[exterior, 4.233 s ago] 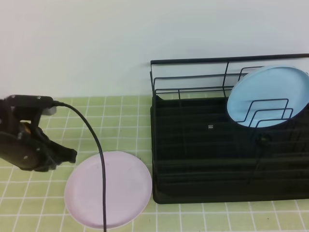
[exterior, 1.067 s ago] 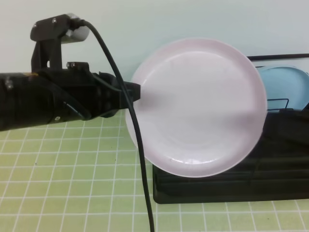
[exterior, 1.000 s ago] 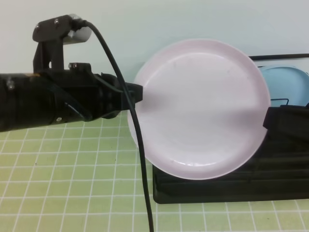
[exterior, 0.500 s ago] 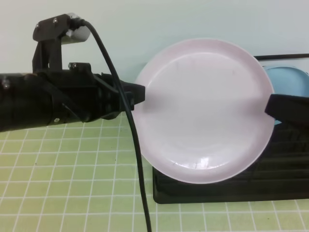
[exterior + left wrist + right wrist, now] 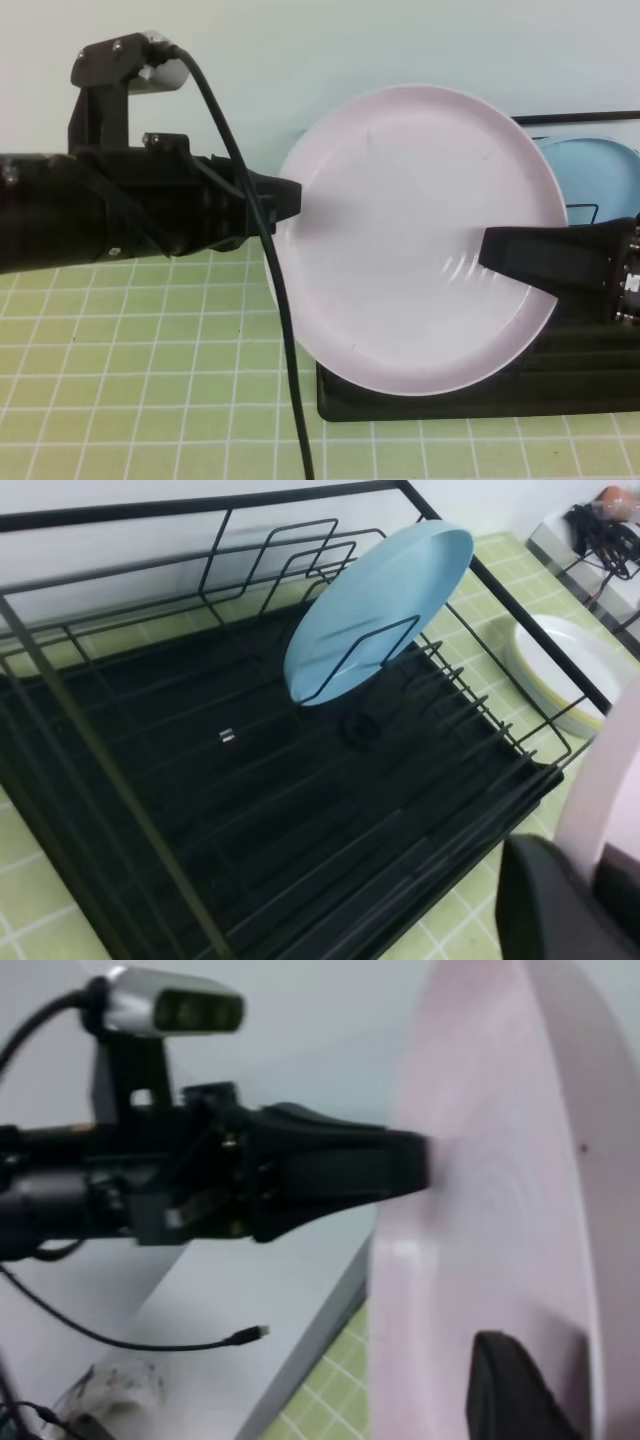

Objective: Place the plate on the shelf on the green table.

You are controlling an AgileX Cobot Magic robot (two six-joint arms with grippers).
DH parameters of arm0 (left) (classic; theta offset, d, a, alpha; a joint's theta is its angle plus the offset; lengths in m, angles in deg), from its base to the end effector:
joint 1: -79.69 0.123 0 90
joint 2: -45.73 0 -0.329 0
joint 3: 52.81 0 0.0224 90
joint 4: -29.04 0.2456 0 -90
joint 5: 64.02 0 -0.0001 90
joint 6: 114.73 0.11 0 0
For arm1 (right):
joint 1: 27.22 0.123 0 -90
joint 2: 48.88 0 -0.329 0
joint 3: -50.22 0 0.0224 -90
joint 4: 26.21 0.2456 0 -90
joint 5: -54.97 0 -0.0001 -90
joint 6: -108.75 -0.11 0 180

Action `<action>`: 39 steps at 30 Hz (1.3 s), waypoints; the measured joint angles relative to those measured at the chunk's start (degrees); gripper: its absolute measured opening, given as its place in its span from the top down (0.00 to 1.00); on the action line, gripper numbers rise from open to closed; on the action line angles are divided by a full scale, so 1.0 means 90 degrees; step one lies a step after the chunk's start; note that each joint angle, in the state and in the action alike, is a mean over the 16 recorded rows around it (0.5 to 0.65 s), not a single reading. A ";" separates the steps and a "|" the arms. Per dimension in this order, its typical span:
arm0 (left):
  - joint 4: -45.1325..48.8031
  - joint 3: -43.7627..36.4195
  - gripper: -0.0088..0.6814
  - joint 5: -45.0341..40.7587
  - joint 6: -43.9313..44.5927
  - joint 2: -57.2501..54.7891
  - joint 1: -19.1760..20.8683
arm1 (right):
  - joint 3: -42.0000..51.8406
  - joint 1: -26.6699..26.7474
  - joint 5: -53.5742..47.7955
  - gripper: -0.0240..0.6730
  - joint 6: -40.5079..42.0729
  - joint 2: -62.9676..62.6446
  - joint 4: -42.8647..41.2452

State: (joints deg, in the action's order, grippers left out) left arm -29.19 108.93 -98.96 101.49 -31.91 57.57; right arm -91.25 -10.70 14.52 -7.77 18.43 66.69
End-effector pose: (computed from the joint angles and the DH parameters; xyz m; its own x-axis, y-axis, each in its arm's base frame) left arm 0.2229 -0.1485 0.3991 -0.6013 -0.0267 -0.7986 0.5858 0.6649 -0.4633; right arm 0.1685 0.1244 0.3617 -0.6059 0.2215 -0.7641 -0.5967 0.5088 0.6206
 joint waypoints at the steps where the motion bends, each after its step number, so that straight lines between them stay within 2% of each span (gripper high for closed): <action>1: 0.0004 0.0001 0.86 -0.0034 0.0000 0.0001 0.0001 | 0.0000 0.0000 -0.0060 0.80 0.0122 0.0034 0.0029; 4: -0.0007 0.0005 0.74 -0.0180 0.0001 0.0006 0.0003 | -0.0001 -0.0001 -0.0141 0.90 0.0435 0.0105 -0.0007; 7: -0.0051 0.0009 0.61 -0.0375 0.0000 0.0010 0.0005 | -0.0006 -0.0004 -0.0064 0.97 0.0687 0.0137 -0.0207; 13: -0.0199 0.0014 0.38 -0.0803 0.0018 0.0022 0.0008 | -0.0136 -0.0008 0.0451 0.97 0.1082 0.0139 -0.1101; 17: -0.0339 0.0014 0.32 -0.1047 0.0047 0.0085 0.0008 | -0.0403 -0.0011 0.0926 0.97 0.1168 0.0136 -0.2186; 22: -0.0449 0.0014 0.32 -0.1200 0.0086 0.0255 0.0008 | -0.0971 -0.0012 0.1448 0.97 0.1125 0.0138 -0.4112; 28: -0.0302 0.0014 0.37 -0.1229 -0.0037 0.0549 0.0008 | -0.1867 -0.0010 0.1563 0.97 0.0687 0.0210 -0.7137; 34: 0.0209 0.0014 0.56 -0.1224 -0.0374 0.0766 0.0008 | -0.2647 -0.0008 0.1276 0.97 0.0179 0.0488 -0.9794; 39: 0.0670 0.0014 0.76 -0.1234 -0.0683 0.0835 0.0008 | -0.3070 -0.0005 0.1041 0.97 -0.0048 0.0909 -1.1106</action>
State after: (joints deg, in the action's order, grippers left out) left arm -23.16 109.05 -110.06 95.34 -24.39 57.64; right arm -118.88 -10.74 23.89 -8.20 26.61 -33.26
